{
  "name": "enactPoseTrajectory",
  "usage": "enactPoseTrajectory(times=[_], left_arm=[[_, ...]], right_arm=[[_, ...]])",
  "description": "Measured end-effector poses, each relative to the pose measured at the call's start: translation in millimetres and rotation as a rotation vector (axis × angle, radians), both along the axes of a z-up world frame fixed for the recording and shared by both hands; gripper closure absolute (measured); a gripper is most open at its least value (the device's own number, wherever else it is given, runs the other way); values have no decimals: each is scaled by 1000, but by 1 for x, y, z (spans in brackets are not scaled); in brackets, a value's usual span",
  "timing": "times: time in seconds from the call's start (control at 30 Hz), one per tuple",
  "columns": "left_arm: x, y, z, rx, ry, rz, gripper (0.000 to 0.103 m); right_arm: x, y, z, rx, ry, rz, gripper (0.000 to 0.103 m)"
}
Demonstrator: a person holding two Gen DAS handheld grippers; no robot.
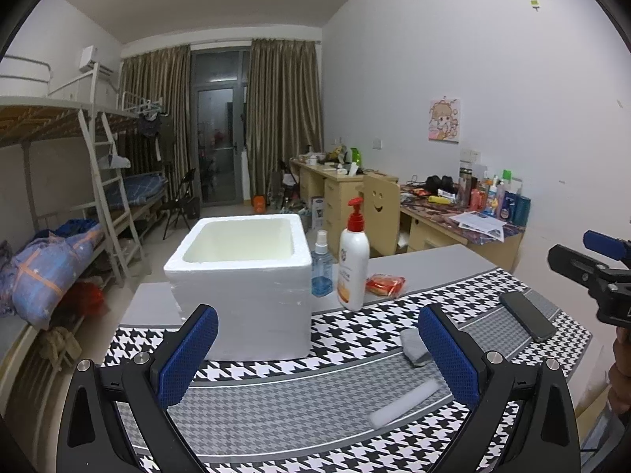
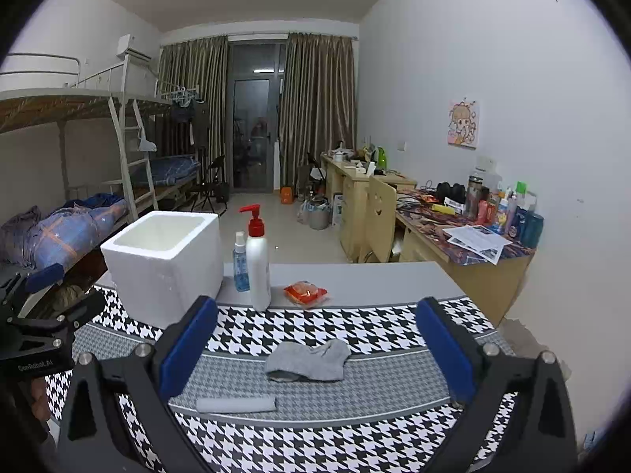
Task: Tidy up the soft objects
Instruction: 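Move both tools back toward the grey sock and white foam tube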
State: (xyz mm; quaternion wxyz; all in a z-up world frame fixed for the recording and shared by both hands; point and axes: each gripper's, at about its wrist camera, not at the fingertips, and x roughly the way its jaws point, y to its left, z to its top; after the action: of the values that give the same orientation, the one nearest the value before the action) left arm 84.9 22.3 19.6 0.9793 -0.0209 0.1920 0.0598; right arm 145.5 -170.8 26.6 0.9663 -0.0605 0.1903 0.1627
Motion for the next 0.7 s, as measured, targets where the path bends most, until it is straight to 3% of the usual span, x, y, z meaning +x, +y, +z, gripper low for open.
enactPoseTrajectory(times=[0.7], left_arm=[[13,-26,-31,-20,56,-39,1]], right_arm=[[6,-9,-34,9,98,69,1]])
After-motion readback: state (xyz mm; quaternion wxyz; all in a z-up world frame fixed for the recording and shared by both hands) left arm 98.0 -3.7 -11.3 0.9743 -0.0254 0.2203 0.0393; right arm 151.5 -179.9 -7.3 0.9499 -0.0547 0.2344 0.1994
